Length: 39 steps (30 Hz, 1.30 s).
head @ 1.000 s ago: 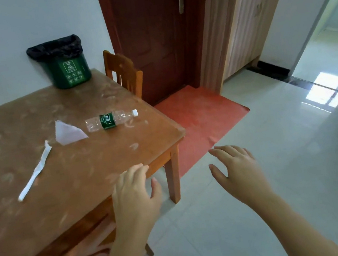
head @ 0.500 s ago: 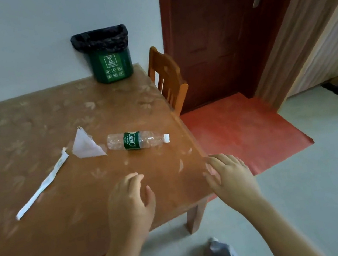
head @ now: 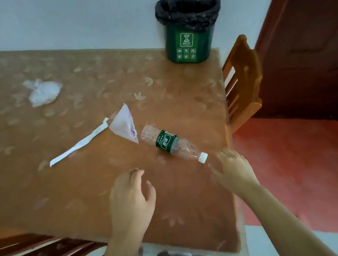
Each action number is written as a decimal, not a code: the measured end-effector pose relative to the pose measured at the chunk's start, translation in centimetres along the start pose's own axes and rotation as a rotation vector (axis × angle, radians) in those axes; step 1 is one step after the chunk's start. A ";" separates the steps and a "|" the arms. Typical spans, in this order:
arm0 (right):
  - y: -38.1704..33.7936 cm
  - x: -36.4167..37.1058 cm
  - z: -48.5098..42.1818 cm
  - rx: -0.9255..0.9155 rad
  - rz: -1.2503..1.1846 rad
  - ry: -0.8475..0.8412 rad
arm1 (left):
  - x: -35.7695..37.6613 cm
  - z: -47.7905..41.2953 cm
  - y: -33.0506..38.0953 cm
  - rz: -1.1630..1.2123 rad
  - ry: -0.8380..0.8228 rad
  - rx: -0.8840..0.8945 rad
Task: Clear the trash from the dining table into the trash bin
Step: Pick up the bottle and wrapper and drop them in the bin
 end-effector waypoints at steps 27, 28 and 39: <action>0.1 3.6 -8.9 0.262 -0.511 0.145 | 6.1 -10.8 -6.0 0.173 0.154 -0.311; -0.3 3.2 -9.5 0.258 -0.517 0.174 | 6.5 -11.8 -6.3 0.201 0.138 -0.343; -4.2 3.1 -14.3 0.341 -0.649 0.315 | 11.1 -18.1 -8.3 0.324 0.075 -0.548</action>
Point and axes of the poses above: each hand's wrist, its own z-axis away from the middle knuckle, its own x-axis out of the palm, y = z × x, the point moved 3 cm from there along -z, towards the middle knuckle, and after that the axes turned 3 degrees about -x, right-handed, at the moved point
